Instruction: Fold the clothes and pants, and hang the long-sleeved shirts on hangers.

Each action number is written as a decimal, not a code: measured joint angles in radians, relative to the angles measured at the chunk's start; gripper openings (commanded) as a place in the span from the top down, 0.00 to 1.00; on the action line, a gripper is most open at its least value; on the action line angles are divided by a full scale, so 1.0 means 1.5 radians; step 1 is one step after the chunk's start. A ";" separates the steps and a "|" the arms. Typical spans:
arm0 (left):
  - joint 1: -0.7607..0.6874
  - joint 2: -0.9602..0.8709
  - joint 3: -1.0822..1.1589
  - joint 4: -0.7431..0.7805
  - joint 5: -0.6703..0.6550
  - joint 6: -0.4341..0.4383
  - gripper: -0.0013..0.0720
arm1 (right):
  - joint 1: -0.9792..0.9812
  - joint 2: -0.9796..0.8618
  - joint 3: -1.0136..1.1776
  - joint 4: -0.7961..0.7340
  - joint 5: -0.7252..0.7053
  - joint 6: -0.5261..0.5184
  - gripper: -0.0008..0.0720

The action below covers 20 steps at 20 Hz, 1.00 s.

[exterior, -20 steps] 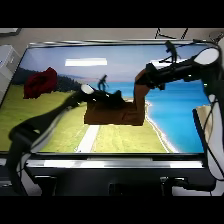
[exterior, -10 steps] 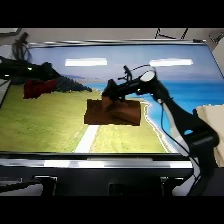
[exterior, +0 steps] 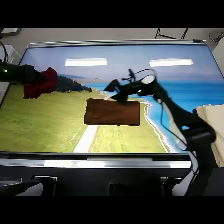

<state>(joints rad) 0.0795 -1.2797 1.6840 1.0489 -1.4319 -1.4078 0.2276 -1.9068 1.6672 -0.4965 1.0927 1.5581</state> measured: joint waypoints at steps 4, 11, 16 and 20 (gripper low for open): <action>0.000 0.004 -0.001 0.004 -0.011 0.007 0.95 | -0.146 0.043 -0.030 -0.239 0.173 0.047 0.12; 0.000 0.004 -0.001 0.006 -0.017 -0.003 0.95 | -0.186 0.047 -0.215 -0.180 0.152 -0.051 0.36; -0.001 0.003 -0.002 0.005 -0.003 -0.009 0.95 | -0.163 0.027 -0.239 -0.064 0.091 -0.157 0.94; -0.001 0.001 -0.002 0.005 0.008 -0.011 0.95 | -0.197 0.040 -0.158 -0.004 0.146 -0.206 0.94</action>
<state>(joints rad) 0.0776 -1.2778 1.6810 1.0557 -1.4204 -1.4242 -0.0681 -1.8469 1.4303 -0.5030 1.3125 1.2488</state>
